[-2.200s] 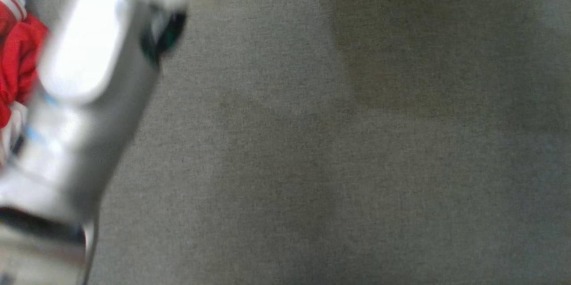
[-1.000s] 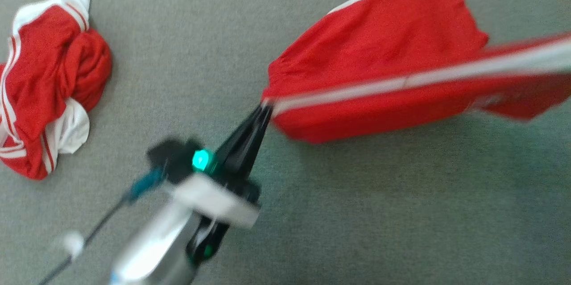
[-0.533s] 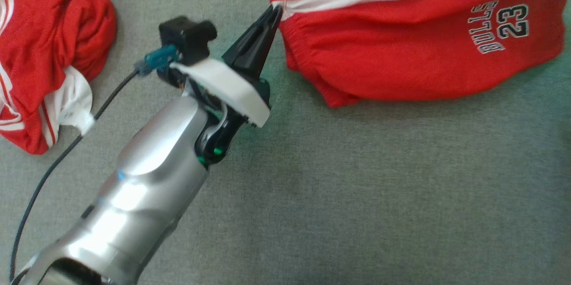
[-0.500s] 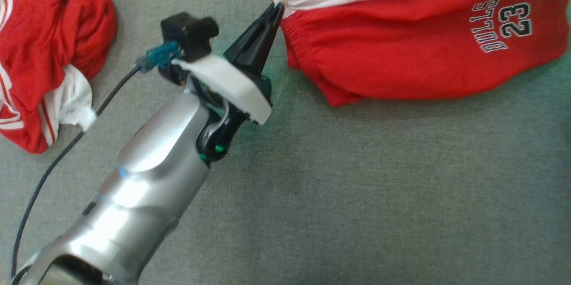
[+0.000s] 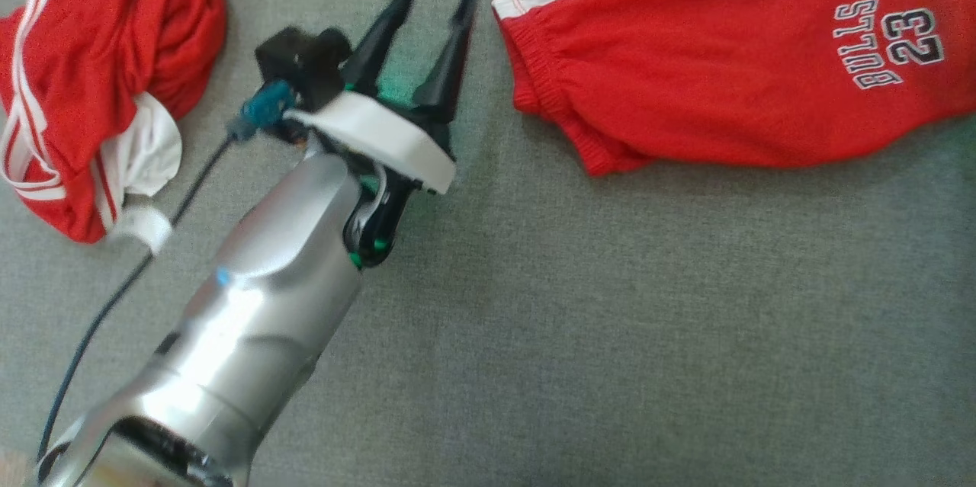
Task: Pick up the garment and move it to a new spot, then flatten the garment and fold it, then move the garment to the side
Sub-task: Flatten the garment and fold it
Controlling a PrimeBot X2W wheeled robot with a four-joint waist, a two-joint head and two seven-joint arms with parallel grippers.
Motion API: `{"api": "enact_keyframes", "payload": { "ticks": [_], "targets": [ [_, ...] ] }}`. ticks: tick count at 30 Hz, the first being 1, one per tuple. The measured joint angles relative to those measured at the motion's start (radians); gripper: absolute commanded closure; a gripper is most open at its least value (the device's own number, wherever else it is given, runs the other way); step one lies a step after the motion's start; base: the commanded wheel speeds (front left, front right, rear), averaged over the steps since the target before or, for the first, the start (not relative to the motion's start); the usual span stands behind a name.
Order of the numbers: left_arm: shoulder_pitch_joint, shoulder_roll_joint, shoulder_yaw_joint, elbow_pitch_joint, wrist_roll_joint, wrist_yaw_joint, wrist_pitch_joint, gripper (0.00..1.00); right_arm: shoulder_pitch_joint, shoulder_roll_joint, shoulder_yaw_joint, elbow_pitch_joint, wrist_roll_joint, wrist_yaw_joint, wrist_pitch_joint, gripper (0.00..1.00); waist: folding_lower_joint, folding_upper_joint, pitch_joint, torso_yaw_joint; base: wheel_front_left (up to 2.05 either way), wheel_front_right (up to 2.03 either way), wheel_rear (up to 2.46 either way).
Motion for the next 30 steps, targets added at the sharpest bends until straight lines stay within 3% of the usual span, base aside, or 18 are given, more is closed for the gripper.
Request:
{"api": "enact_keyframes", "payload": {
  "ticks": [2,6,14,15,16,17,18,24,30],
  "targets": [
    [0.028,0.01,0.018,-0.009,0.07,0.064,-0.017,0.0,0.02,0.0,0.016,0.017,0.026,0.0,-0.004,0.0,-0.0001,0.0,-0.018,-0.002,0.0,0.0,0.0],
    [0.157,0.015,0.176,-0.216,0.264,0.197,-0.019,0.0,0.067,0.0,0.047,0.092,0.053,0.0,0.026,0.0,-0.0002,0.0,-0.043,0.001,0.0,0.0,0.0],
    [0.446,-0.044,0.375,-0.451,0.546,0.272,-0.022,0.0,0.07,0.03,0.075,0.273,0.072,0.0,0.153,0.0,-0.0002,0.0,-0.061,0.069,0.0,0.0,0.0],
    [0.455,-0.048,0.385,-0.471,0.582,0.279,-0.022,0.0,0.061,0.029,0.075,0.288,0.081,0.0,0.182,0.11,-0.0003,0.0,-0.064,0.077,0.0,0.0,0.0],
    [0.455,-0.048,0.385,-0.471,0.582,0.279,-0.022,0.0,0.061,0.029,0.075,0.288,0.081,0.0,0.182,0.42,-0.0003,0.0,-0.064,0.077,0.0,0.0,0.0],
    [0.46,-0.05,0.388,-0.488,0.615,0.284,-0.022,0.0,0.049,0.03,0.076,0.302,0.087,0.0,0.206,0.81,-0.0003,0.0,-0.068,0.085,0.0,0.0,0.0],
    [0.464,-0.052,0.389,-0.501,0.639,0.289,-0.022,0.0,0.041,0.033,0.078,0.312,0.091,0.0,0.219,1.0,-0.0001,0.0,-0.072,0.091,0.0,0.0,0.0],
    [0.541,-0.057,0.383,-0.53,0.741,0.317,-0.022,0.0,0.049,0.074,0.085,0.356,0.119,0.0,0.209,1.0,0.0,0.0,-0.111,0.09,0.0,0.0,0.0],
    [0.614,-0.057,0.394,-0.539,0.756,0.322,-0.022,0.0,0.102,0.066,0.077,0.397,0.137,0.0,0.16,1.0,0.0,0.0,-0.146,0.028,0.0,0.0,0.0]
  ]
}}
